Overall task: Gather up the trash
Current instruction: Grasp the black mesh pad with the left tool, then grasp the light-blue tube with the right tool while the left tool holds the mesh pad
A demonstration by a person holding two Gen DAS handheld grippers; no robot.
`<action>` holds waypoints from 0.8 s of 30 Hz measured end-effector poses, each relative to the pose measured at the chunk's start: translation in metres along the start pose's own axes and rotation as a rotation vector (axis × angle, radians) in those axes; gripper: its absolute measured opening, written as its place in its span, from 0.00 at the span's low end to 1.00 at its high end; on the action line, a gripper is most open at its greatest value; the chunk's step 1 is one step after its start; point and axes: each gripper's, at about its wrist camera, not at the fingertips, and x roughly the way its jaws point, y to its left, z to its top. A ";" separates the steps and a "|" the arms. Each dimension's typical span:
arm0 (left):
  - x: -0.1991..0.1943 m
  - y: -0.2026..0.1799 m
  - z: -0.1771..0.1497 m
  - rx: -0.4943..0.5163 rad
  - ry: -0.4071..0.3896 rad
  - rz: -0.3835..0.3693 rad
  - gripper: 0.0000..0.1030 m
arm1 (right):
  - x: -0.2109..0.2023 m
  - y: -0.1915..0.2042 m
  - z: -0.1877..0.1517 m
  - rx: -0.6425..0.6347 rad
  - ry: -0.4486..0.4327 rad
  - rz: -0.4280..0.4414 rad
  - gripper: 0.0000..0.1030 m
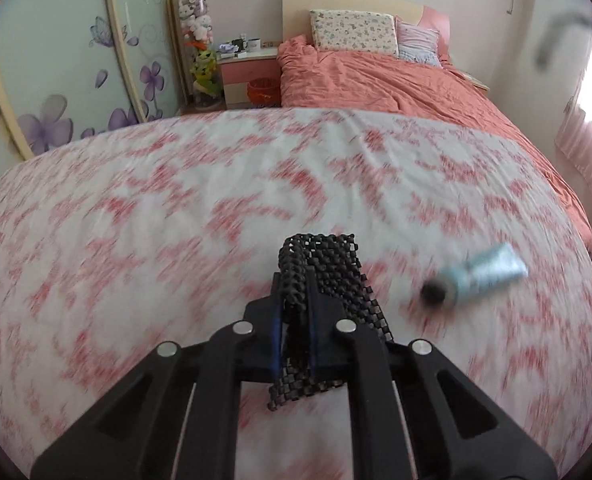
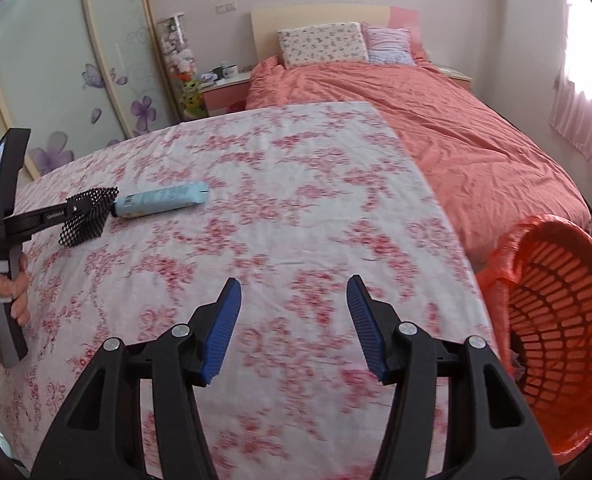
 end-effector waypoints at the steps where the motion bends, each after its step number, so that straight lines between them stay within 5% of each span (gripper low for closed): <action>1: -0.007 0.006 -0.008 0.003 0.002 0.015 0.10 | 0.004 0.008 0.003 -0.010 0.005 0.012 0.54; 12: -0.025 0.040 -0.042 -0.037 -0.017 0.067 0.18 | 0.055 0.095 0.058 -0.008 0.008 0.098 0.54; 24: -0.027 0.054 -0.045 -0.109 -0.011 0.027 0.26 | 0.104 0.144 0.074 -0.186 0.080 -0.072 0.57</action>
